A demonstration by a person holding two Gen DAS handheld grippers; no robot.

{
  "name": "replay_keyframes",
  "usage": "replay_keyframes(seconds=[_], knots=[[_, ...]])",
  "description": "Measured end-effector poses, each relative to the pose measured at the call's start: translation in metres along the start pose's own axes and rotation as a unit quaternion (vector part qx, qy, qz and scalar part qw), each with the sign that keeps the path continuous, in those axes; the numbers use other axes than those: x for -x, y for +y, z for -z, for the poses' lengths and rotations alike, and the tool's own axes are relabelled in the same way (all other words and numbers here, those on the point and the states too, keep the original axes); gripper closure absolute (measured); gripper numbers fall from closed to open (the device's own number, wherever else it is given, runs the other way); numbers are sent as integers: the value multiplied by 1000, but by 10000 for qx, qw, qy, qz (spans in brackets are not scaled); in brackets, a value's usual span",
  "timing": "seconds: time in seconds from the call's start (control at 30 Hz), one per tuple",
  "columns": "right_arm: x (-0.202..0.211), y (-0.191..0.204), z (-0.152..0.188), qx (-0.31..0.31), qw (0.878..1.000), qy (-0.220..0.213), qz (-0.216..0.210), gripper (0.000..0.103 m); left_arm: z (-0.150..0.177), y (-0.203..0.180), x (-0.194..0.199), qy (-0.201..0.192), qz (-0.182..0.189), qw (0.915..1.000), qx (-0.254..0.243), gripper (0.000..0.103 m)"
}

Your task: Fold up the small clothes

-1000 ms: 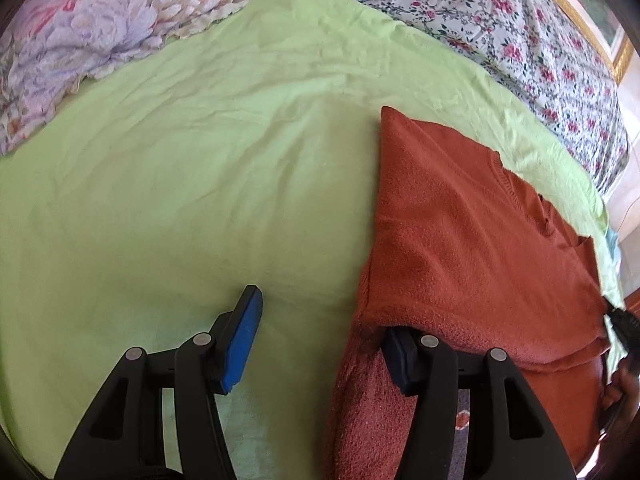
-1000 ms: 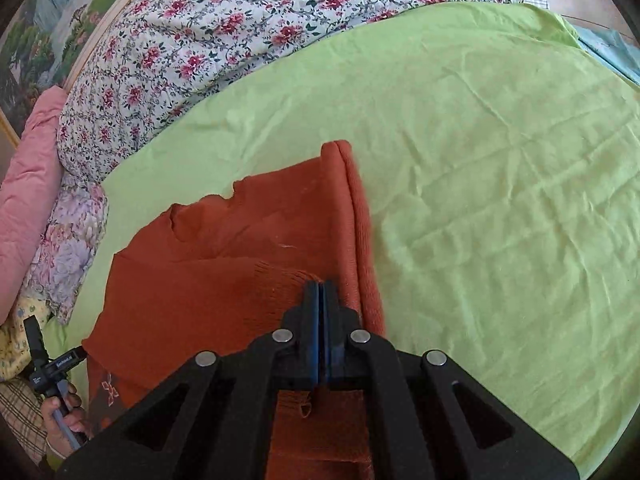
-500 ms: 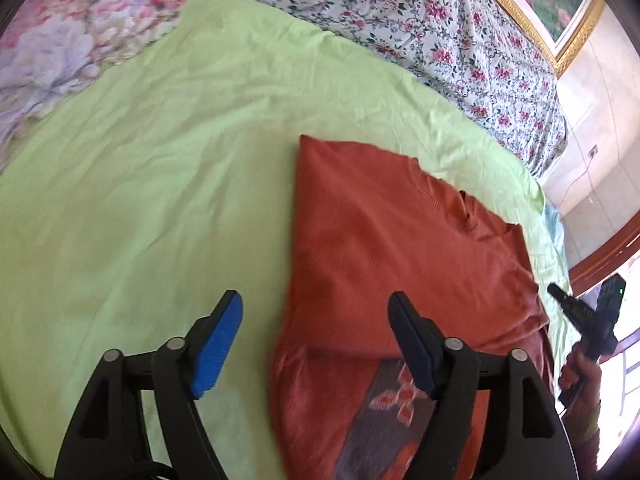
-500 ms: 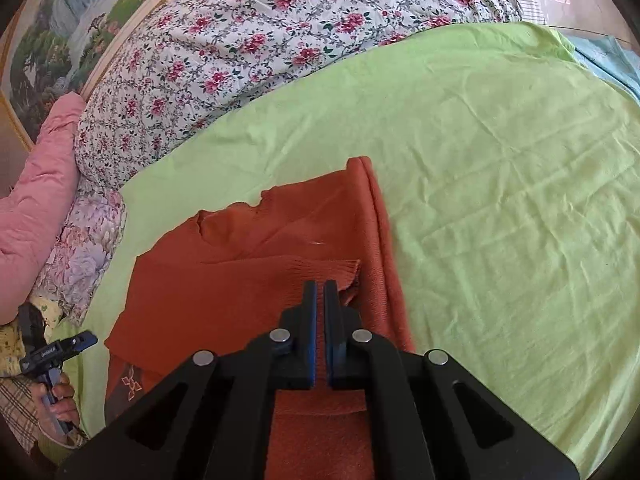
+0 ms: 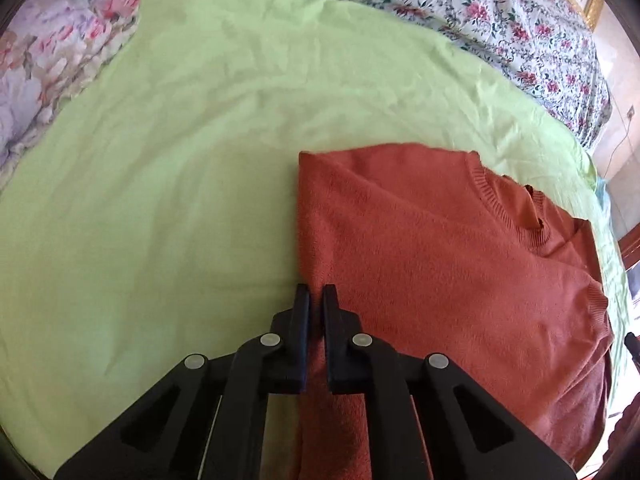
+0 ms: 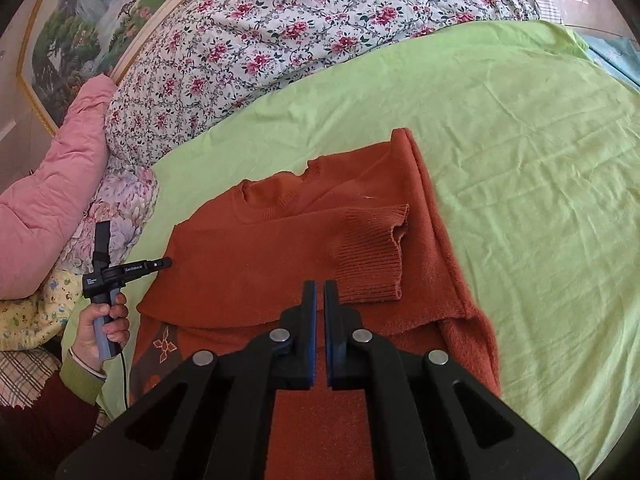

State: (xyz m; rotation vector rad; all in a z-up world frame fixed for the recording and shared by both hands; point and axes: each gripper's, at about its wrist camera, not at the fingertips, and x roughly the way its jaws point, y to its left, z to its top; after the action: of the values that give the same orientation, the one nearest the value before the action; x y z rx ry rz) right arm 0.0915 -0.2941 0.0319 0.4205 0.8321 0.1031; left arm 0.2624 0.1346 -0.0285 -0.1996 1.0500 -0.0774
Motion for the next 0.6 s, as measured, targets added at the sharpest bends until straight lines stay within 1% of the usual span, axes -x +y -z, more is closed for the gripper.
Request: replay_keyframes(seconds=[0.03, 0.1, 0.13, 0.17, 0.2, 0.3, 0.37, 0.47, 0.5, 0.53, 0.57, 0.6], knots=[[1, -2, 1, -42, 10000, -5, 19, 99, 4, -1, 6, 22, 71, 10000, -18, 97], [3, -5, 4, -149, 9999, 22, 10, 99, 17, -5, 23, -19, 130, 9998, -147, 89], [6, -5, 6, -170, 9999, 28, 1, 99, 26, -7, 34, -56, 206, 9996, -186, 75], [9, -5, 9, -168, 9999, 29, -11, 99, 33, -8, 43, -56, 324, 9993, -190, 55], [13, -6, 13, -149, 9999, 28, -22, 99, 46, -8, 56, -76, 462, 9987, -186, 47], [25, -7, 25, -141, 9999, 51, -41, 99, 82, -6, 86, -85, 579, 9979, -263, 44], [34, -8, 35, -140, 9999, 75, -48, 98, 113, -7, 105, -43, 650, 9976, -245, 40], [45, -8, 49, -81, 9999, 117, -79, 97, 153, -6, 124, 113, 741, 9970, -217, 36], [49, -8, 54, -78, 9998, 130, -92, 95, 166, -6, 130, 170, 756, 9968, -206, 35], [53, -8, 58, -113, 9998, 139, -90, 91, 179, -4, 136, 244, 774, 9965, -200, 35], [58, -8, 63, -104, 9998, 133, -90, 73, 188, -6, 138, 317, 786, 9962, -218, 35], [63, -7, 69, -81, 9999, 96, -81, 48, 200, -4, 142, 389, 794, 9958, -237, 35]])
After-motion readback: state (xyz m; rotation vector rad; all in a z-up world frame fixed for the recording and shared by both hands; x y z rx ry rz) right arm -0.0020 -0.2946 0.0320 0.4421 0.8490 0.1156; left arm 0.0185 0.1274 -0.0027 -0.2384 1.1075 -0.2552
